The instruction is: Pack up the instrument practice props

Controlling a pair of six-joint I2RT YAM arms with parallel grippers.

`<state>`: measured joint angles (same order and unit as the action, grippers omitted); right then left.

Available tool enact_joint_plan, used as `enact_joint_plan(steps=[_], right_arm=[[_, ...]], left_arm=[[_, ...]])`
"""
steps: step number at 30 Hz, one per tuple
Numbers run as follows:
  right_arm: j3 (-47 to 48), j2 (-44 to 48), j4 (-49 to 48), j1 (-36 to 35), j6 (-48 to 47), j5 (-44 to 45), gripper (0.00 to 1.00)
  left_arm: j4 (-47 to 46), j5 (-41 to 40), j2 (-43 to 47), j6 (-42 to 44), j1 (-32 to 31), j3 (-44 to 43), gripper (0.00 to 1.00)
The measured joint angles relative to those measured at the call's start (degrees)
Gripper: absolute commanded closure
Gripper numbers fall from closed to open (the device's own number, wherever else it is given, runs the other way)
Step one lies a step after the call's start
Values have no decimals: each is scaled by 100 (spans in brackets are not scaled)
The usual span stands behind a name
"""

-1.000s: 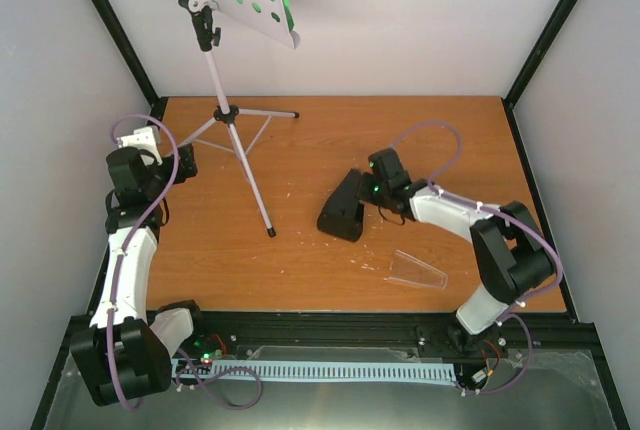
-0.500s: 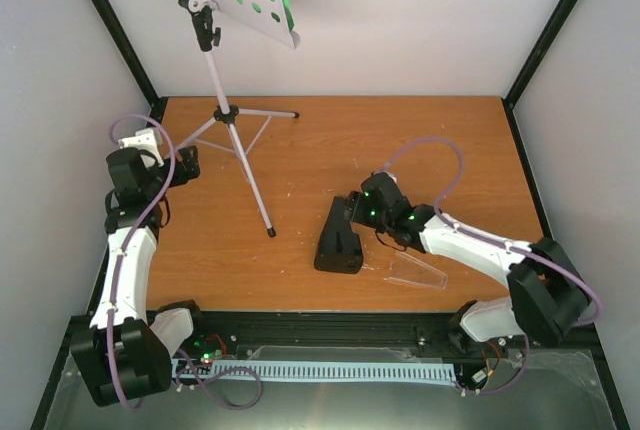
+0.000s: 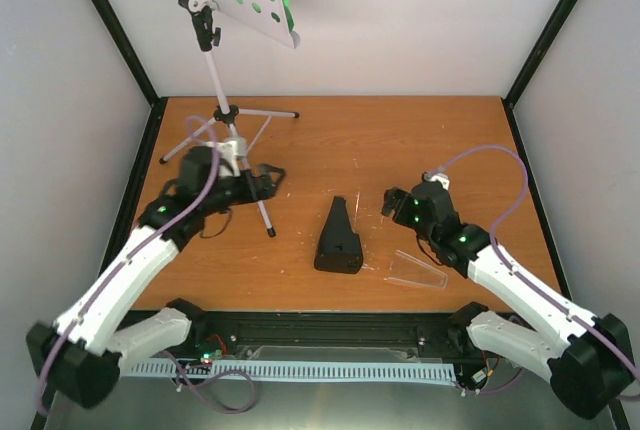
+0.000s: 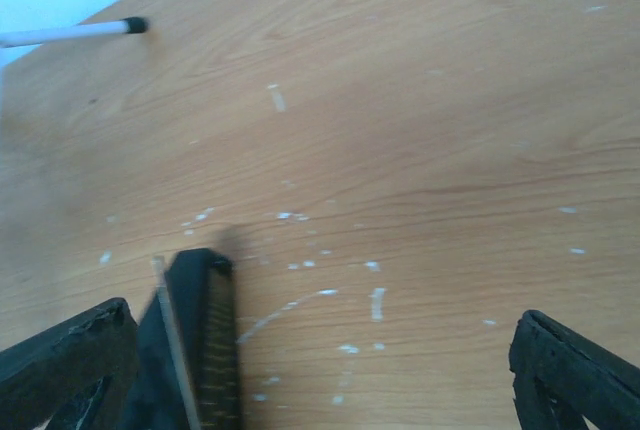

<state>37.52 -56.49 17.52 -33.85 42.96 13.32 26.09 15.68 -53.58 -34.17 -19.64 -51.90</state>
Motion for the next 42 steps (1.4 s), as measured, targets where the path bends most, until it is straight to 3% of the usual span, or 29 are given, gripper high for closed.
enact_joint_plan(steps=[4,9,16,28,37,42], right_arm=[[-201,476,442,321,-216,129,0],[-232,1080,903,356,-487,247,0],[-754,1875,1368,365,-608,44,0],[-1394,1943,1462,367,-428,-691,0],[-1572,1895,1307,367,-389,-756,0],[-1681,1832,1228,367,-350,-767,0]], left_arm=[[350,-614,-1211,-575,-1351,-573,0],[470,-728,-2739,-918,-2057,-1012,1],[778,-754,-4175,-896,-2092,-1836,0],[1440,-754,-6334,-348,-2098,-3735,1],[2059,-804,-7066,-72,-2098,-4498,1],[2295,-822,-7134,70,-2098,-4588,7]])
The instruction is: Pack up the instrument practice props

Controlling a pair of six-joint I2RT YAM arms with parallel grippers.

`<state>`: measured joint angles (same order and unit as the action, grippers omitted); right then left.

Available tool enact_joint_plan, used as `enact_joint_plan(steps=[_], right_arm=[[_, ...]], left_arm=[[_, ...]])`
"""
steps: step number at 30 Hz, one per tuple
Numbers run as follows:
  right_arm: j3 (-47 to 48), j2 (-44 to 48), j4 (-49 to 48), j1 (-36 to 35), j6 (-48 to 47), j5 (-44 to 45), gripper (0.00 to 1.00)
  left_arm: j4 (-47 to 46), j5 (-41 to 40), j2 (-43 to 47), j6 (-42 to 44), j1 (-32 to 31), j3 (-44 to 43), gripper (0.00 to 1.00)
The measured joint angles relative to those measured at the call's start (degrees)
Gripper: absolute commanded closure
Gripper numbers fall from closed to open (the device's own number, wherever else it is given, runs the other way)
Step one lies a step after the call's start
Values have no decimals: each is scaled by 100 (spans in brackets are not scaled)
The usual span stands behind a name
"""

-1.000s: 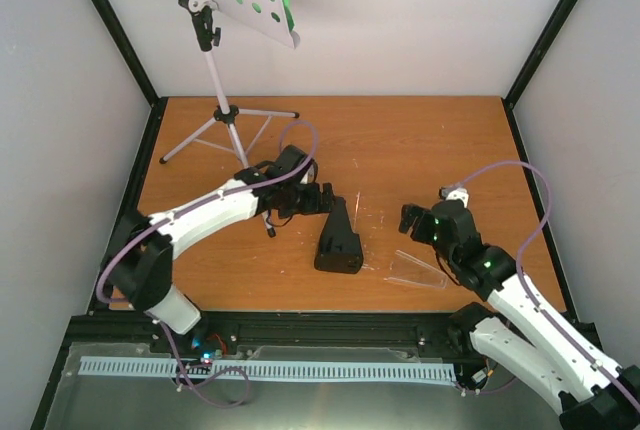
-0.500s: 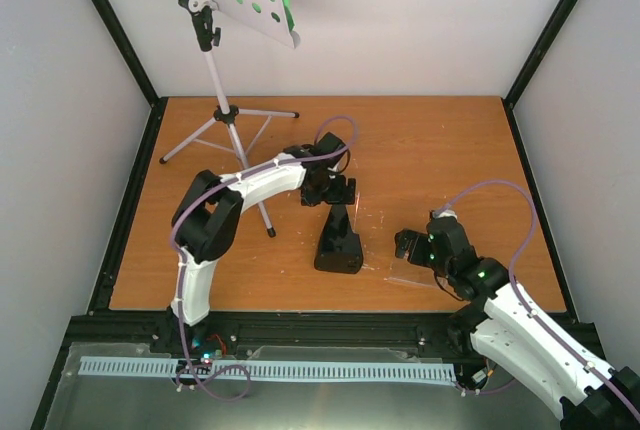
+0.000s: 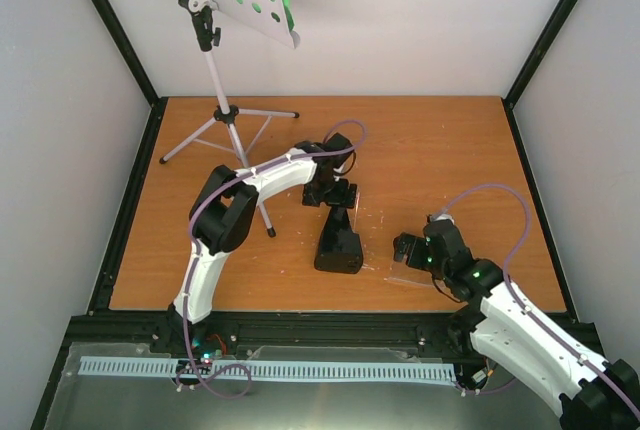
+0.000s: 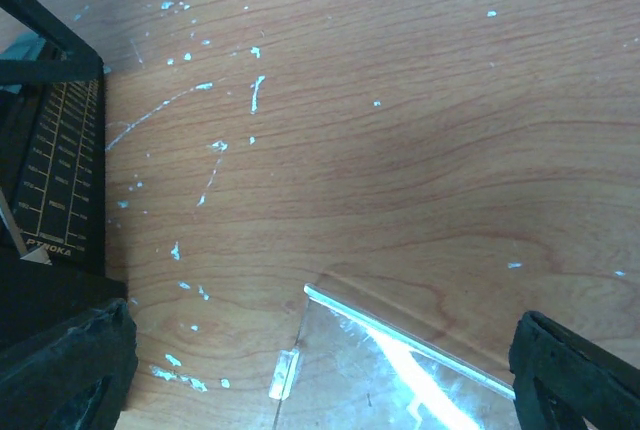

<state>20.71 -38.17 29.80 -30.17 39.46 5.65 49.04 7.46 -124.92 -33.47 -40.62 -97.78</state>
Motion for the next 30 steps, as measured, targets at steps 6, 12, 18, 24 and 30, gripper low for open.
enact_joint_plan(steps=[6,12,18,24,30], right_arm=[[-31,-269,-116,0,7,7,0],[-142,-295,-179,0,59,2,0],[-262,-94,-221,0,142,35,0],[-289,11,-219,0,192,87,0],[-278,-26,-197,0,179,118,0]], left_arm=[[269,-37,-127,166,0,-286,25],[358,-15,-223,225,-22,-319,24],[570,-63,-470,363,-94,-599,37],[723,-256,-498,437,-173,-634,55],[682,-415,-289,450,-229,-470,62]])
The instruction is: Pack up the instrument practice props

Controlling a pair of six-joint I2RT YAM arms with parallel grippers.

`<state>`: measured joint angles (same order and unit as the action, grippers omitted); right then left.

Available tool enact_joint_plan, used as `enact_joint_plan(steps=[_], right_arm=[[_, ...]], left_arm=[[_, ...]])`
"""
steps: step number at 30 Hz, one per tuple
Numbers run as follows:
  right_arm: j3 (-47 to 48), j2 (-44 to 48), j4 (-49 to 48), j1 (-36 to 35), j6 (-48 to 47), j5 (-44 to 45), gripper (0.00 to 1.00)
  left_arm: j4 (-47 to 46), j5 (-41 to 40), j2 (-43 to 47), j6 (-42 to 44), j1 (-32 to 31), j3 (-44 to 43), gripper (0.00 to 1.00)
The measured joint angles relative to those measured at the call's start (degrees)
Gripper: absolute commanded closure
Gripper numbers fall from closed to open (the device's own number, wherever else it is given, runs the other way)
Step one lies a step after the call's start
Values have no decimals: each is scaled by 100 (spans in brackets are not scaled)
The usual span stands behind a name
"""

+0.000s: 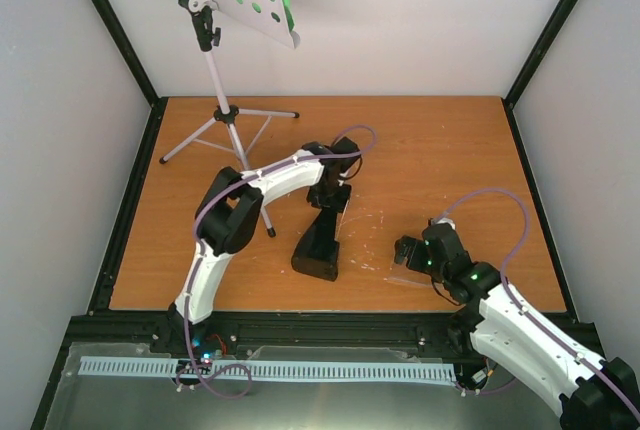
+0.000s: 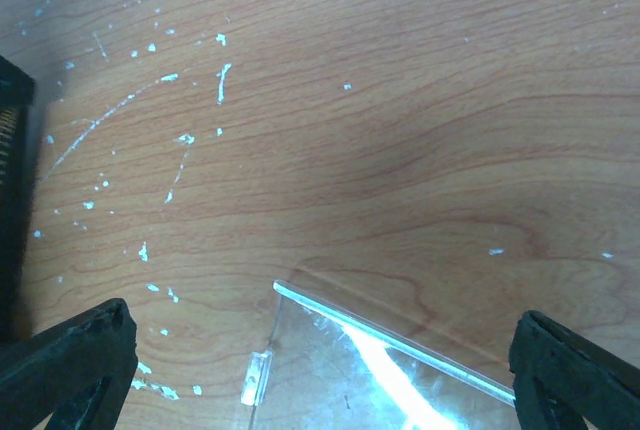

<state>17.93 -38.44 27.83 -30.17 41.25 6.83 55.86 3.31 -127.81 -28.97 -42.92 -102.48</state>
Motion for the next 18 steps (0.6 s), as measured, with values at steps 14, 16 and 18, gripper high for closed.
enact_joint_plan(steps=[14,16,18], right_arm=[[455,-105,282,0,-146,199,0],[455,-94,282,0,-157,201,0],[452,-39,275,0,-168,227,0]], left_arm=[[-1755,140,2111,310,0,2079,71],[-2083,186,2304,348,0,2391,70],[-2583,251,2697,450,2,2927,69]])
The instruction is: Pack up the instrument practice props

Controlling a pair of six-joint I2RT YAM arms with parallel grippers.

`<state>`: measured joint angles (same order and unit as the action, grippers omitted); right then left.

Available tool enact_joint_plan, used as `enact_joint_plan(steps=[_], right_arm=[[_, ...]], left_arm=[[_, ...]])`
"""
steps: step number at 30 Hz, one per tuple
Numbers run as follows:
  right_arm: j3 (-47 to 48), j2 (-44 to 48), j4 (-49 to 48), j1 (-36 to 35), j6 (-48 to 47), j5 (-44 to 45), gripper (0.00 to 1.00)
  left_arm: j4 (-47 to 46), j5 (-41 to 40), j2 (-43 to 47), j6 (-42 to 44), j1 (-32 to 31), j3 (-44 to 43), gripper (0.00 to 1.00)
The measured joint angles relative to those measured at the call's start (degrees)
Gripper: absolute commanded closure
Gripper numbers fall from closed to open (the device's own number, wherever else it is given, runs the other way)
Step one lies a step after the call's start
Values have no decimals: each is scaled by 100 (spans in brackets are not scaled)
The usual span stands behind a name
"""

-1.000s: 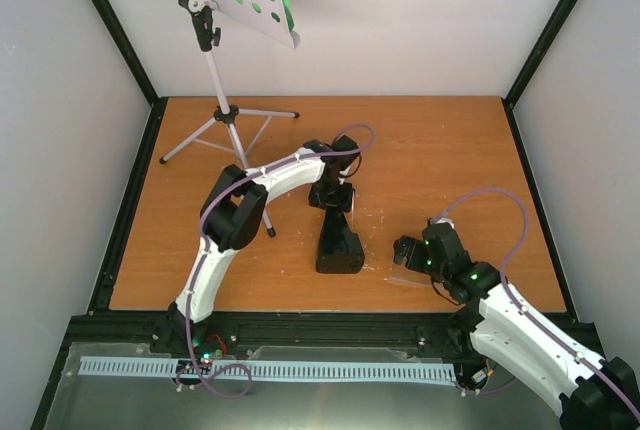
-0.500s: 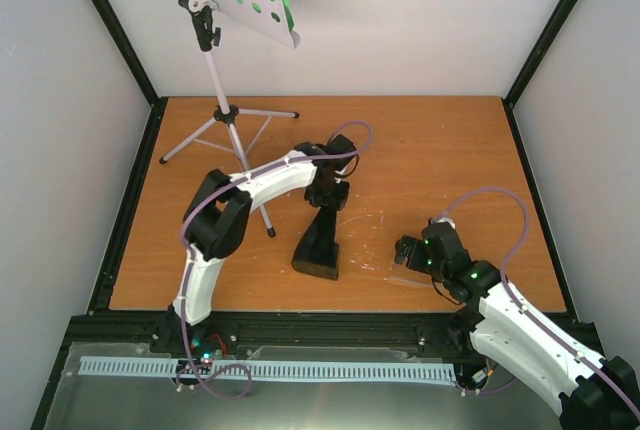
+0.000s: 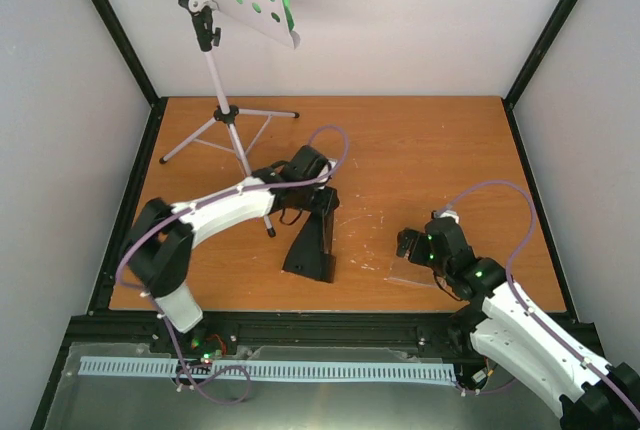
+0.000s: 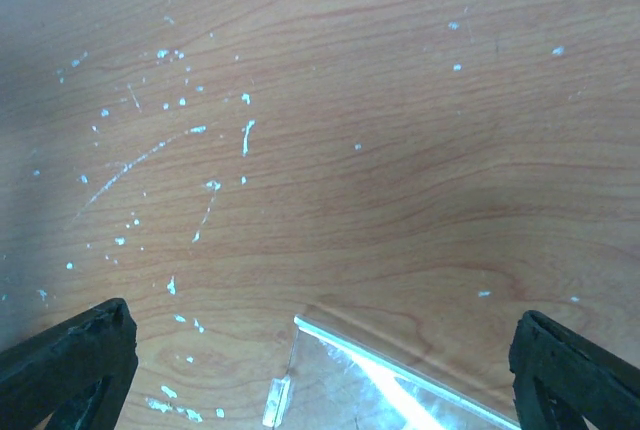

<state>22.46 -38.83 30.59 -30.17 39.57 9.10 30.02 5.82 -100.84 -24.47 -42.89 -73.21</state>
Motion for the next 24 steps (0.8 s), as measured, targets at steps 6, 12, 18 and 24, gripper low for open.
enact_joint_plan(steps=[6,12,18,24], right_arm=[[-2,229,-7,0,-120,173,0],[2,240,-17,0,-234,210,0],[46,238,-149,0,-243,153,0],[46,229,-358,0,-212,120,0]], left_arm=[[-1390,223,1460,610,-13,1375,69],[-2924,577,2006,1233,-13,2173,70],[-3821,929,2387,1668,-15,2826,70],[-4325,1043,2892,2024,-57,3397,70]])
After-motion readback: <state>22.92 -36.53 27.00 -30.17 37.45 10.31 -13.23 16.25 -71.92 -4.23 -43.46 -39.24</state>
